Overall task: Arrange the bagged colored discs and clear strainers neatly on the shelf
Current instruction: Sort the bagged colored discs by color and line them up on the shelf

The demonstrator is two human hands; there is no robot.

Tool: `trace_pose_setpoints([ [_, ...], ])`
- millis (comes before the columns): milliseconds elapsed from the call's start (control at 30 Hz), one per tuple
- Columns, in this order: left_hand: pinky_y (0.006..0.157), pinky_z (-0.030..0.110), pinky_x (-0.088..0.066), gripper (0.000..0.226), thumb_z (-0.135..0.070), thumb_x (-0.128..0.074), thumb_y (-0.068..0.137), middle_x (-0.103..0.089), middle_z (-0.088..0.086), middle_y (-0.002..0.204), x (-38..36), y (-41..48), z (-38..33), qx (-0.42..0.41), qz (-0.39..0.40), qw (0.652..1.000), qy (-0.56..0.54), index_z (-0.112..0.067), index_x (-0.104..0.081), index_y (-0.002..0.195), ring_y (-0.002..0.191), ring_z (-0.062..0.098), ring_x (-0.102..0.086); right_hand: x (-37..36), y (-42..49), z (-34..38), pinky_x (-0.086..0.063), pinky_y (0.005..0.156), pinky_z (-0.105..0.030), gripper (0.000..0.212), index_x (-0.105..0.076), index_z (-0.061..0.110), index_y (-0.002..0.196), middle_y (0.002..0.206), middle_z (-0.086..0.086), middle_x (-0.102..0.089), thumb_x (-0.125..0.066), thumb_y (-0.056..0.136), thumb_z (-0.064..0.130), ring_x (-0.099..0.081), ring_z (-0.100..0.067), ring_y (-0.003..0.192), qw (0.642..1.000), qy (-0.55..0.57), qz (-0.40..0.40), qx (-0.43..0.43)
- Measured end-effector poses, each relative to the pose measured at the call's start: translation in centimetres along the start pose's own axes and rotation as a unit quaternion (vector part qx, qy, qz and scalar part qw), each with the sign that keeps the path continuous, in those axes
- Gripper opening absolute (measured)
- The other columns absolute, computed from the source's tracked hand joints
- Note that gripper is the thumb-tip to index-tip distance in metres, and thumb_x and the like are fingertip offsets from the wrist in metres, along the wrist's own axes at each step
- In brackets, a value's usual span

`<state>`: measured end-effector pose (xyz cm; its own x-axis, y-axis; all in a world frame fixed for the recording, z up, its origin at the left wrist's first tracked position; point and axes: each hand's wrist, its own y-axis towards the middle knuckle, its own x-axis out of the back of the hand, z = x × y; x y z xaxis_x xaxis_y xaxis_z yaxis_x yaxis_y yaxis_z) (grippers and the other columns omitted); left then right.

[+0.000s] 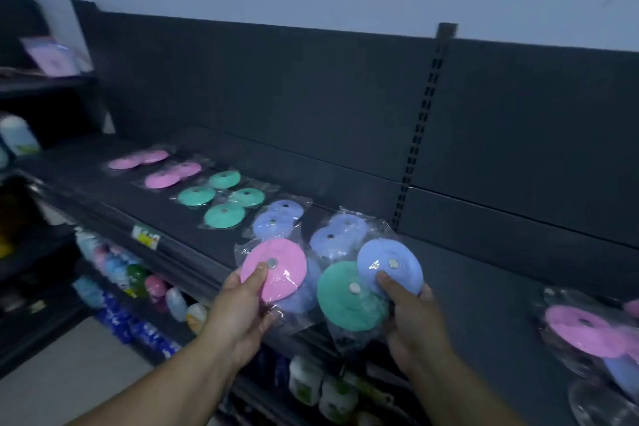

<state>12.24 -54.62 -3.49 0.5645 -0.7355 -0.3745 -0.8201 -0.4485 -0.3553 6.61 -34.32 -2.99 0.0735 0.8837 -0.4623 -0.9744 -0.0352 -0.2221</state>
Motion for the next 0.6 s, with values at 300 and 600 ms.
trace_pose_setpoints([
  [300, 0.044, 0.026, -0.047, 0.018, -0.021, -0.051, 0.098, -0.071, 0.013, 0.099, 12.0, -0.9, -3.9, -0.022, -0.068, 0.997, -0.001, -0.020, -0.053, 0.115, 0.072, 0.026, -0.065, -13.8, -2.6, -8.5, -0.056, 0.080, -0.053, 0.035, -0.059, 0.009, 0.118, 0.108, -0.016, -0.071, -0.064, 0.085, -0.001, -0.068, -0.035, 0.098, 0.994, 0.035, 0.081, -0.059],
  [600, 0.049, 0.038, -0.055, 0.036, -0.048, -0.057, 0.090, -0.070, 0.015, 0.108, 12.9, 3.0, -5.8, -0.012, -0.040, 0.999, -0.005, -0.027, -0.049, 0.118, 0.079, 0.037, -0.070, -17.8, 0.1, -12.9, -0.051, 0.075, -0.067, 0.035, -0.059, 0.012, 0.116, 0.107, -0.018, -0.070, -0.067, 0.084, 0.000, -0.068, -0.040, 0.095, 0.991, 0.016, 0.078, -0.109],
])
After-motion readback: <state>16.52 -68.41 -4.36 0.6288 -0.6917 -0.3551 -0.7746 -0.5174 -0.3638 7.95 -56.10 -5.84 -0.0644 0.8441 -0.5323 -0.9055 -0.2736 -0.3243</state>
